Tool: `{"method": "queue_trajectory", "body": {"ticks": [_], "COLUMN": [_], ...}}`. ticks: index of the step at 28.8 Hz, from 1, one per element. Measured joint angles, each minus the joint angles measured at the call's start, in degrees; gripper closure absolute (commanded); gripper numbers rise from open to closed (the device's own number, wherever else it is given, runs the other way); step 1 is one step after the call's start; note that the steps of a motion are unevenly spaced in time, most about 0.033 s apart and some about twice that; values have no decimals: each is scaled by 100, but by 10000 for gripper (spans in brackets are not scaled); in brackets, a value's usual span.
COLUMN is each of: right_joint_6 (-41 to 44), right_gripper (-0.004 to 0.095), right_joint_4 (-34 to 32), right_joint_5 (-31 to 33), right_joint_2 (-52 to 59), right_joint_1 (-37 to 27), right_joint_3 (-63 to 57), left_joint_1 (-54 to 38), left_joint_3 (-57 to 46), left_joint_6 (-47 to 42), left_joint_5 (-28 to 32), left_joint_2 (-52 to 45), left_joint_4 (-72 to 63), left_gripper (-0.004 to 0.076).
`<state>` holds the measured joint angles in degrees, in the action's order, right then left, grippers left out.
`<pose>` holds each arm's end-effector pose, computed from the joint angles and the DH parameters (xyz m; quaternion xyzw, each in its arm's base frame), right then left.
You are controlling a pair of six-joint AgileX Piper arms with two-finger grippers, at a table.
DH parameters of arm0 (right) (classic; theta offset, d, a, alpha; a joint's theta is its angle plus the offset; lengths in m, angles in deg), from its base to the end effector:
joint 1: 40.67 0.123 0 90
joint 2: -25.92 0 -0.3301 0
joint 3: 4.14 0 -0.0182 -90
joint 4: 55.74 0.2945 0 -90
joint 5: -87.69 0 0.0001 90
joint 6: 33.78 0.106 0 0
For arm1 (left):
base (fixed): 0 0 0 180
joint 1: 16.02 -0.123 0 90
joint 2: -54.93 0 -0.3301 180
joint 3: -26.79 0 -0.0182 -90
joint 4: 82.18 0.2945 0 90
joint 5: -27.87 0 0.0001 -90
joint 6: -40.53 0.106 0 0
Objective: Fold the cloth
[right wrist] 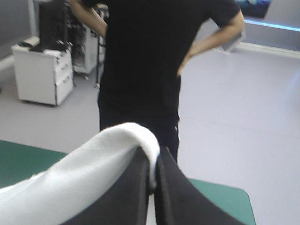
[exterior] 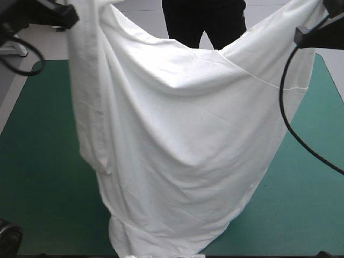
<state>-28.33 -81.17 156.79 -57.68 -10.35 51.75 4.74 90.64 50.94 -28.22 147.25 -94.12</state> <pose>0.1775 0.0545 0.7120 -0.0811 0.7292 0.0029 0.6795 0.2195 -0.1027 0.7312 0.2037 0.6378 -0.1670 0.7237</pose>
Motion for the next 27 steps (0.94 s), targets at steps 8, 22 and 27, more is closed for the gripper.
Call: {"method": "queue_trajectory", "body": {"ticks": [8, 22, 27], "right_joint_6": [508, 694, 571], "right_gripper": [925, 925, 925], "right_joint_4": [-521, 1537, 1914], "right_joint_5": [-133, -1146, -1215], "right_joint_2": [-532, -2398, -2984], "right_joint_1": [-63, -1863, -2191], "right_joint_3": [-1787, -2635, -2635], "left_joint_1": [0, 0, 0], "left_joint_3": [-1282, -1535, -1535], "left_joint_6": [0, -124, -144], "left_joint_5": [-260, 163, 253], "left_joint_2": [932, 2770, 3572], "left_joint_4": [516, 1194, 1194], "left_gripper": [733, 733, 733]}}
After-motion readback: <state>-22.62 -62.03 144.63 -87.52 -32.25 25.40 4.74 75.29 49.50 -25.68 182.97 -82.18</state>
